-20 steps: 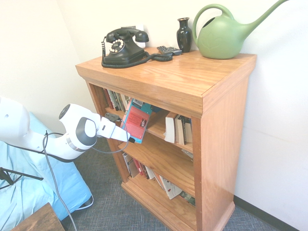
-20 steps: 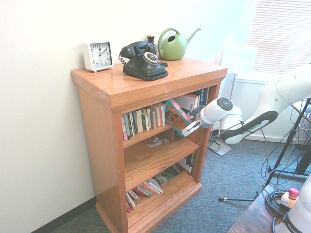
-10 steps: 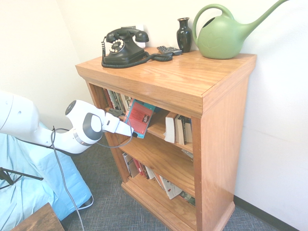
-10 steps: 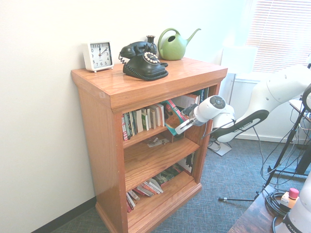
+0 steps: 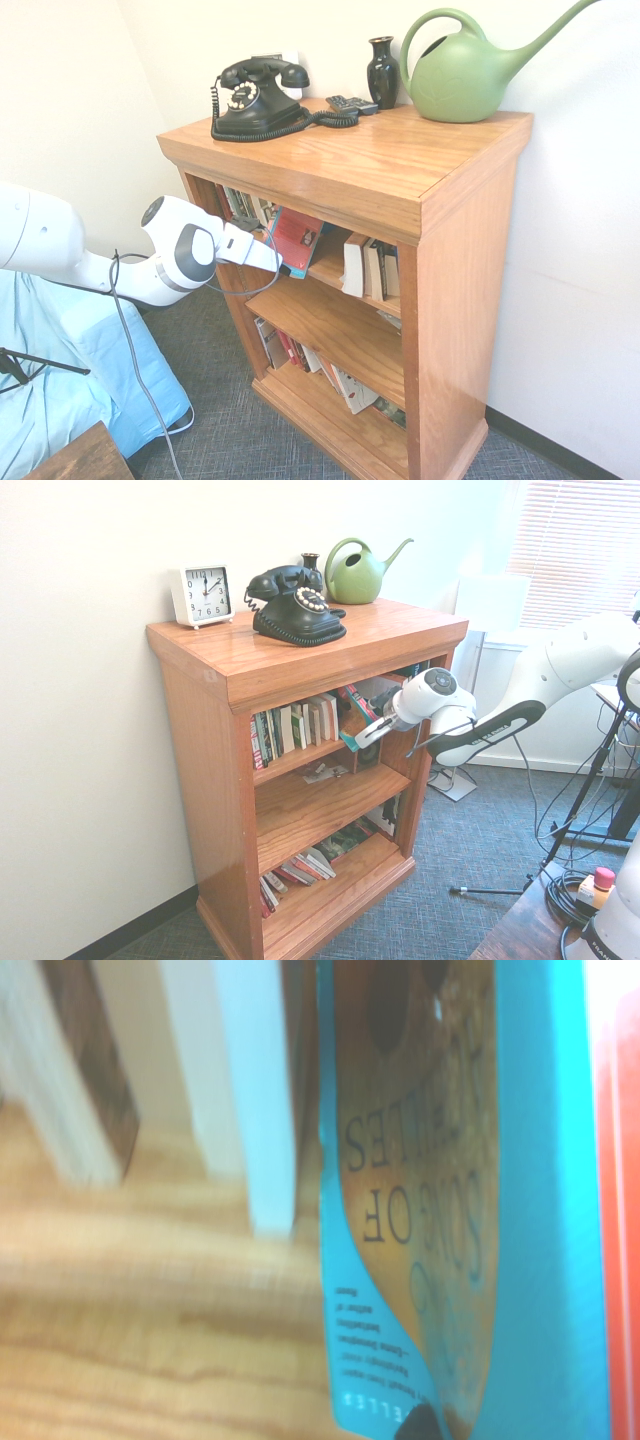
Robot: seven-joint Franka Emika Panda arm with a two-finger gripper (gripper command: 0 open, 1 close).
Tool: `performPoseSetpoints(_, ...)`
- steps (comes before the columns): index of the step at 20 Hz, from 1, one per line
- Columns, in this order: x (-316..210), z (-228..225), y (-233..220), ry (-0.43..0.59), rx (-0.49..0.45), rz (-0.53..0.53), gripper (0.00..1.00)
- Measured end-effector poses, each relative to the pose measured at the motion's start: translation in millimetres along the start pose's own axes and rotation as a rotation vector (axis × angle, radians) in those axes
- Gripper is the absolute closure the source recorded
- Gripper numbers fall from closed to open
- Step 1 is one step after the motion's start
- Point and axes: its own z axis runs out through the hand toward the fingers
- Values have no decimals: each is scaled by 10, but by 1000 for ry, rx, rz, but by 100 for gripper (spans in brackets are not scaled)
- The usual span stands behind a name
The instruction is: Organize the shelf
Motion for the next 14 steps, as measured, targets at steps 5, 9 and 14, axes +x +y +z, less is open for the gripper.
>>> performPoseSetpoints(5,135,-81,-169,6,19,-2,0)
performPoseSetpoints(9,148,-96,-183,6,19,-6,0)
performPoseSetpoints(14,-394,-216,96,-41,-30,-50,0)
